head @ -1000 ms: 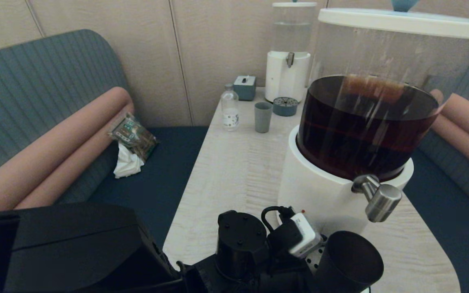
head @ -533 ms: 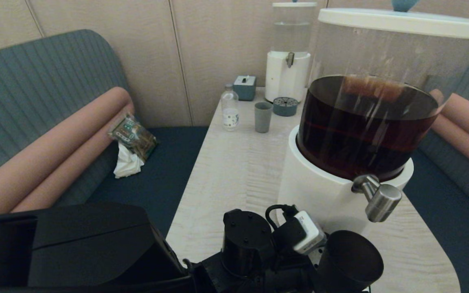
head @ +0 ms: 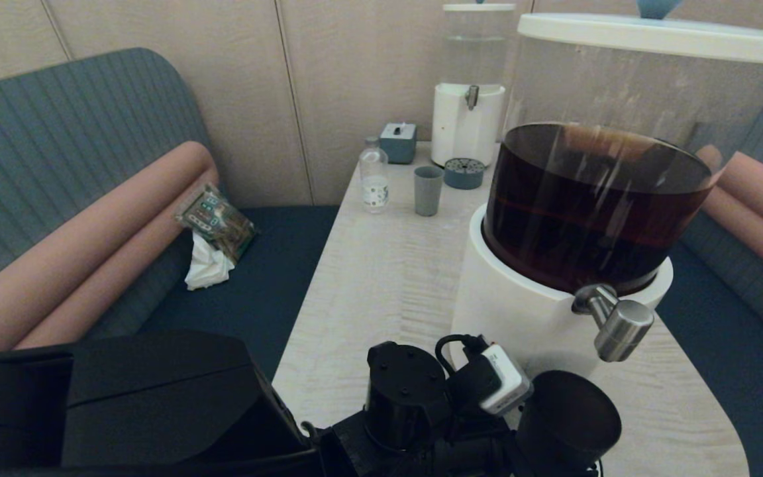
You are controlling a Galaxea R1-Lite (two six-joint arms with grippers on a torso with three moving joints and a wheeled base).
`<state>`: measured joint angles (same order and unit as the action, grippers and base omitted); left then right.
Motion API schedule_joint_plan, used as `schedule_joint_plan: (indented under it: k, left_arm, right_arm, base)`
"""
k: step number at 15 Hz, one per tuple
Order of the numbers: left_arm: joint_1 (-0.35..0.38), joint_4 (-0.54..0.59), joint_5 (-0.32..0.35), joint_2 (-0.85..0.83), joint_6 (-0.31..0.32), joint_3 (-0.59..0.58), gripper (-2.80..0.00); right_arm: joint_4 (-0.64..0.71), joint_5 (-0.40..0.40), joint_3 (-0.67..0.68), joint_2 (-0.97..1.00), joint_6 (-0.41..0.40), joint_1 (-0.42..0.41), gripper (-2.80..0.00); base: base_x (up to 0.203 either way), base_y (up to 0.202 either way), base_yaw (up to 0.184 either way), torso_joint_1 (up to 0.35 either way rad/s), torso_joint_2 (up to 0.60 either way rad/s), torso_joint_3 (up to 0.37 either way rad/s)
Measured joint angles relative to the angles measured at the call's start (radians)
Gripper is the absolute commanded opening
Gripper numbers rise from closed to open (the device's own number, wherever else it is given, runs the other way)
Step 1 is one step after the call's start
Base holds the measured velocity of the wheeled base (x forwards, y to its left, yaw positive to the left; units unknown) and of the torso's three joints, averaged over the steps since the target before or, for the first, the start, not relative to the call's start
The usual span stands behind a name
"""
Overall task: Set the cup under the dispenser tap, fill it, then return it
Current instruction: Place the cup next to the water dispenser
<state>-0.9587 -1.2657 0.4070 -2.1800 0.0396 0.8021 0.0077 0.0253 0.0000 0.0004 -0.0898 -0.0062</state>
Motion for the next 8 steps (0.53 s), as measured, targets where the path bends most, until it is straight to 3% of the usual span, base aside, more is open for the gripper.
schedule_joint_plan:
  k: [8]
  left_arm:
    - [-0.001,-0.003,0.0,-0.004,-0.002,0.001,-2.8]
  right_arm:
    - [0.0,0.0,0.0,0.0,0.0,0.0,-2.8]
  base:
    - [0.0,0.0,0.0,0.0,0.0,0.0]
